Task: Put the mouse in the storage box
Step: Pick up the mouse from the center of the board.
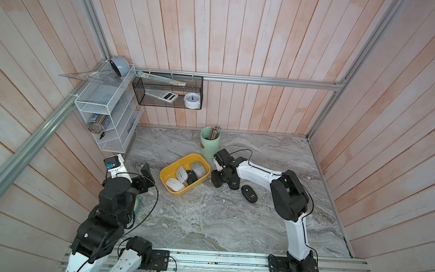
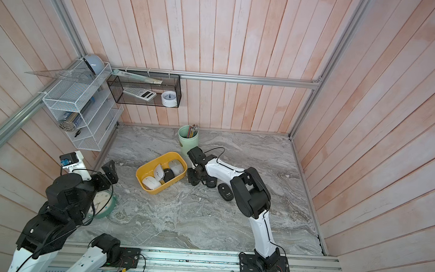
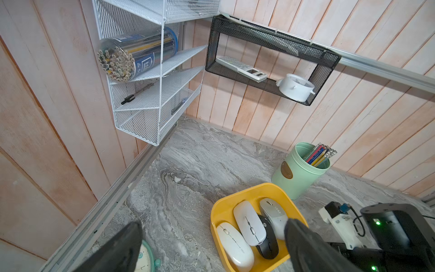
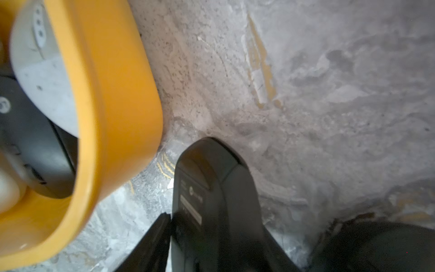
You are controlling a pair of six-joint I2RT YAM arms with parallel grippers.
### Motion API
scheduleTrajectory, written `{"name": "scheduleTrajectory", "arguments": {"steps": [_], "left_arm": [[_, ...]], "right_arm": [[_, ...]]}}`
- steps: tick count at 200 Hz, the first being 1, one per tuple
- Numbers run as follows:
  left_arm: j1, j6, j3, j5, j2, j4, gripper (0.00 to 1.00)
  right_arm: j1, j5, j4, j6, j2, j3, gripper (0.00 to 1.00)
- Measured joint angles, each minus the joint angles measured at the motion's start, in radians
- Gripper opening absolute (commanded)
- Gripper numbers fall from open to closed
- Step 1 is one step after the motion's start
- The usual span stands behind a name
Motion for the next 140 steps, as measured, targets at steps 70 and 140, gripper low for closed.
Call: {"name": "scheduleTrajectory", "arguments": {"steps": [70,140], "left_arm": [[0.010,0.000,0.000,0.001,0.003,0.000,1.00],[0.013,-0.002,-0.009,-0.048,-0.075,0.000,1.00]], "right_arm": [[0.022,0.089,-0.068,-0.012,-0.008,0.000,0.34],[0.094,0.277,-0.202,-0.099,-0.058,0.196,0.34]]}}
